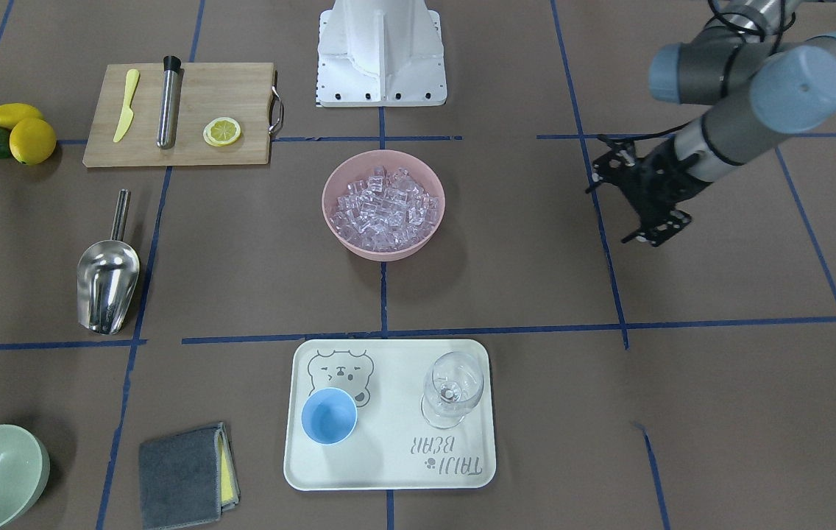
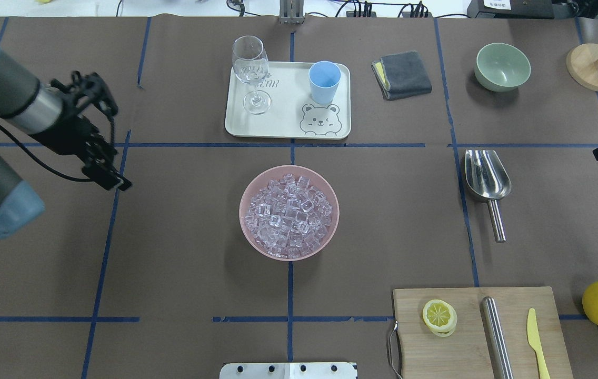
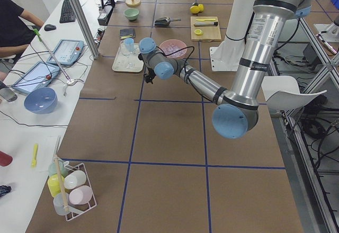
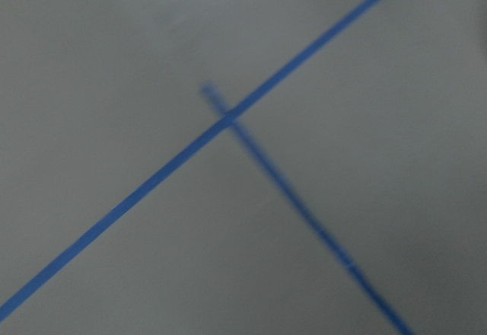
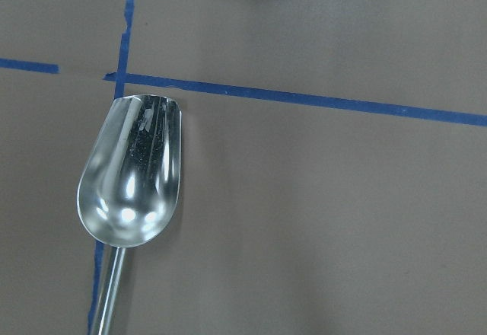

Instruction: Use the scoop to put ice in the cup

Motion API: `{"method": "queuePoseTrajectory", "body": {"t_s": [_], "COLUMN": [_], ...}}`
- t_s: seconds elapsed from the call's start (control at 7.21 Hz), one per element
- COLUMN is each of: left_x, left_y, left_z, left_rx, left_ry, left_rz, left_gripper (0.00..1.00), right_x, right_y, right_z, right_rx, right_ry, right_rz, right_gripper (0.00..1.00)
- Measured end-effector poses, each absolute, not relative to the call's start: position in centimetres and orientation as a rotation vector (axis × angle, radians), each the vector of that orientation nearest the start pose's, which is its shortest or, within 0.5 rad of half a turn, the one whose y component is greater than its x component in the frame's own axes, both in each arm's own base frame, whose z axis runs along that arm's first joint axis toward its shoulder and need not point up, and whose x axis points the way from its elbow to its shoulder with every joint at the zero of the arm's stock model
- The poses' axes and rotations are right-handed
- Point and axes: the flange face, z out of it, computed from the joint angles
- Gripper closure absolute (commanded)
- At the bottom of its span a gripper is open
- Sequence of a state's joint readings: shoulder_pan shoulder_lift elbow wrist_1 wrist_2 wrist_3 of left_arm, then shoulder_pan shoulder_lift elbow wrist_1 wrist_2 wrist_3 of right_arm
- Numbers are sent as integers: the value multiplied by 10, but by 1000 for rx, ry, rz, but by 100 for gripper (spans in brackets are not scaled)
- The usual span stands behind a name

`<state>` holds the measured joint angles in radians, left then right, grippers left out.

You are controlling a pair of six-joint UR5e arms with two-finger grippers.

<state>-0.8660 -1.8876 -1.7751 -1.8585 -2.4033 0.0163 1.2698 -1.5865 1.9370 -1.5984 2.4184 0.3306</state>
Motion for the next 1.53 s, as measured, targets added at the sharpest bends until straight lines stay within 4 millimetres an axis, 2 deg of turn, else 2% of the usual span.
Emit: {"method": "queuePoseTrajectory", "body": {"t_s": [0.14,0.28,0.42,0.55,0.83,1.11,1.53], "left_x": [372,394,418,444,490,517,528], "left_y": [-474,-467,-456,-439,-409,-396,-391], "left_z": [335,342,357,365,352,333,324], "left_rx": [541,665,780,838,915,991,1024], "left_ry": [1069,1104,1149,1179,1178,1132,1113], "left_rz": [1062,1124,1184,1229,1260,1235,1221], "left_gripper": [0,0,0,0,0,0,0], "right_x": [-98,-107,-116,-126,-145,-171,-212], "right_y": [-467,-461,-454,-447,-430,-413,-388], "right_z": [471,461,452,442,429,422,408], "right_rx": [17,9,0,-14,-45,-77,-104], "right_ry": [-881,-876,-879,-884,-892,-872,-838], "right_rz": [-82,-66,-54,-41,-34,-35,-45], "right_gripper": [0,0,0,0,0,0,1]}}
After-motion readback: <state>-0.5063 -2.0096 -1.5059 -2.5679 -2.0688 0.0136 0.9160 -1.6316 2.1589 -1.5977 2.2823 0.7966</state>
